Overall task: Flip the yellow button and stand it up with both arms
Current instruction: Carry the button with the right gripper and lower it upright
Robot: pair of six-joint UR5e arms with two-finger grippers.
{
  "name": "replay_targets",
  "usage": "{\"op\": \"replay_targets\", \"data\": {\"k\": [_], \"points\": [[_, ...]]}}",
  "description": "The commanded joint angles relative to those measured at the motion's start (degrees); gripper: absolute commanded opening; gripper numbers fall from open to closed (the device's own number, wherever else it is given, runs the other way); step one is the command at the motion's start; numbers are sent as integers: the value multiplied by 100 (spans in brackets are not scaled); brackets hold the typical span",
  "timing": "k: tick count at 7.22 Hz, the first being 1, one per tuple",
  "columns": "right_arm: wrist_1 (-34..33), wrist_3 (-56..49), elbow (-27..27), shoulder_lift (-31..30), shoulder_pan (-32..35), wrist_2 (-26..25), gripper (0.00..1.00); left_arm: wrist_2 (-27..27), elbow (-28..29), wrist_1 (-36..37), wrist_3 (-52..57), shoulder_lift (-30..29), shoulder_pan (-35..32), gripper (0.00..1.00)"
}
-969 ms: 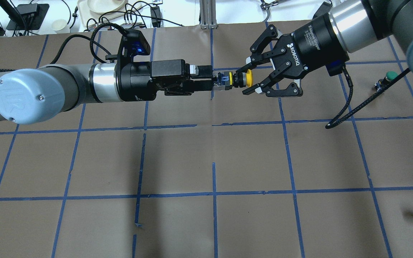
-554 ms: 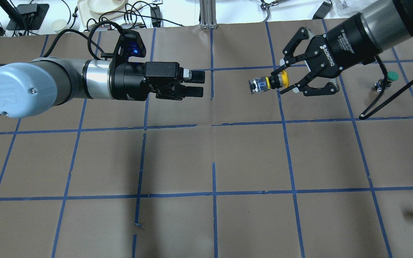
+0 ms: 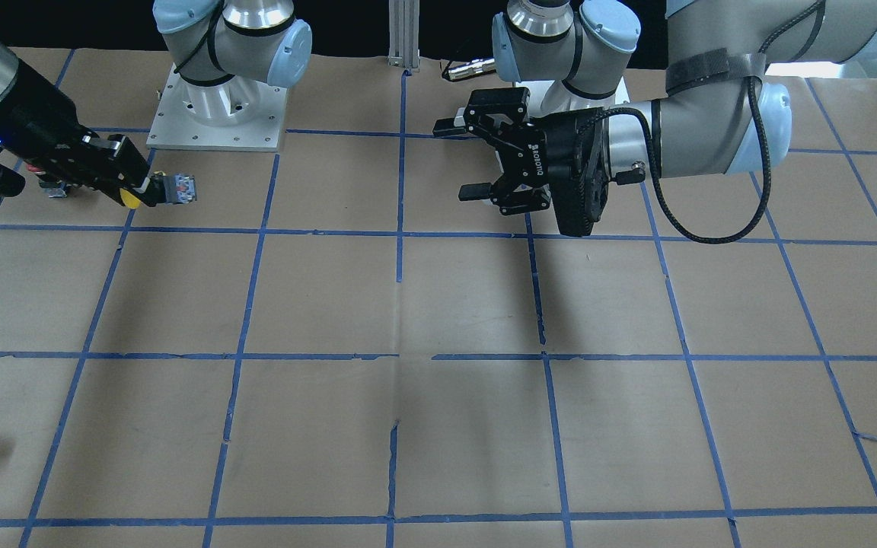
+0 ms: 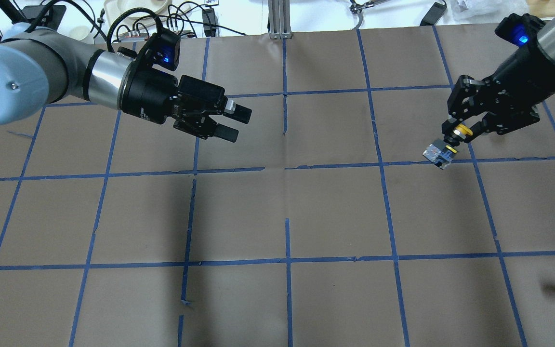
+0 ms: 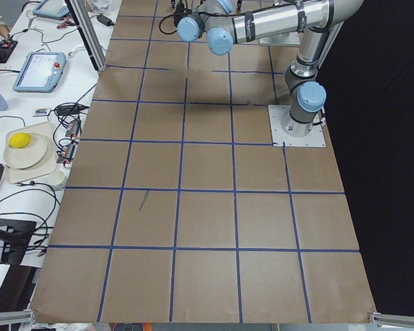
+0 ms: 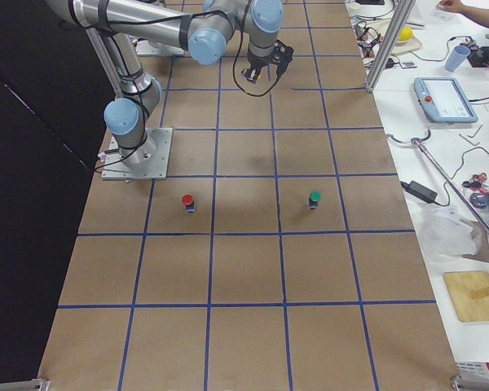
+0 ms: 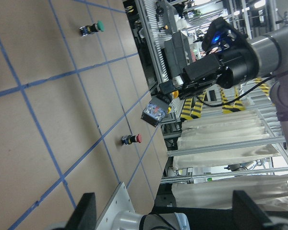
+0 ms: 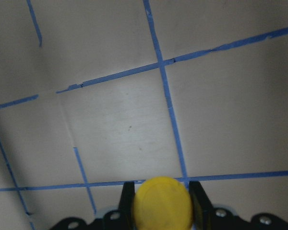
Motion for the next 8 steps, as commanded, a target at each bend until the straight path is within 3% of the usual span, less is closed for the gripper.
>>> {"op": "replay_targets", "data": {"k": [1,3,6,7,8], "points": [[-693,-2667,404,39,-742,-265,24,1505,221,743,-1267,-40,-15,100],[-2132,-4612,1036,39,-1018,-282,24,2975,361,1300,-2060,-31,-102,100],[-3477,-6733,1854,135,-1886,-98,22,4636,1185,1310,-3351,-31,-443,100],[-3883,-7113,2031,310,-2071,-2,22,5016,1275,1623,-3634,-5,-654,100],[-3983,-7665,2041,590,-2412,408,22,5211,1241,1879,-3837,57,-769,100]]}}
